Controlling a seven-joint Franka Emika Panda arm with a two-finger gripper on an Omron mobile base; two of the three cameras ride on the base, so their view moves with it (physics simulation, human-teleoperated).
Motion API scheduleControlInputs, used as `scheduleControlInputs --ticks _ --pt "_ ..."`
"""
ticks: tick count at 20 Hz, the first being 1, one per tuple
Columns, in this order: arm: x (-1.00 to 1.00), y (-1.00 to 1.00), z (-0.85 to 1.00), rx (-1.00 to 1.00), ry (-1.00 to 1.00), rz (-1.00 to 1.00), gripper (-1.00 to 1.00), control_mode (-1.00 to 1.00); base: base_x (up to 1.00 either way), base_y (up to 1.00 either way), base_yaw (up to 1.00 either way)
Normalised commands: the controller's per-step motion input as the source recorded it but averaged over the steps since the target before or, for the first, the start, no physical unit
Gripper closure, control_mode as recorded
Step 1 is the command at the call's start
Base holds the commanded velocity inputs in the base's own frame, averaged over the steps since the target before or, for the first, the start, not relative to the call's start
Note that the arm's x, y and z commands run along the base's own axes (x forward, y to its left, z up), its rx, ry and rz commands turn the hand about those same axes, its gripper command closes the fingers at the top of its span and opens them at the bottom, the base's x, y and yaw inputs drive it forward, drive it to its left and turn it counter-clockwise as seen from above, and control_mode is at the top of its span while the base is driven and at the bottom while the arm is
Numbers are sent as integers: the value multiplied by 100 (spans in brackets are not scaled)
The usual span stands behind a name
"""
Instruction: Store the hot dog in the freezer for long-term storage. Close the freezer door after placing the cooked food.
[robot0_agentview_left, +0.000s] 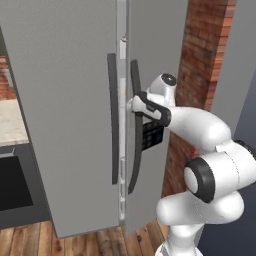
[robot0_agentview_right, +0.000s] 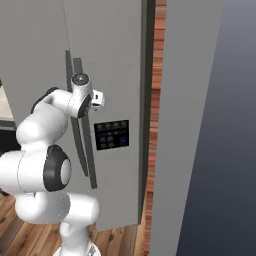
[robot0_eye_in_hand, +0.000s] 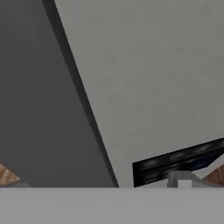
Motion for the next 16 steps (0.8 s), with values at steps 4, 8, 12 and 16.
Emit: scheduleControlInputs --ticks 4,8,12,16 --pt "60 0 6 -7 30 -14 -100 -100 0 0 0" --pt "38 0 15 -10 16 -14 -100 -100 0 0 0" --pt "23 0 4 -5 -1 -13 -100 -100 0 0 0" --pt "2 0 0 0 -20 -11 -100 -100 0 0 0"
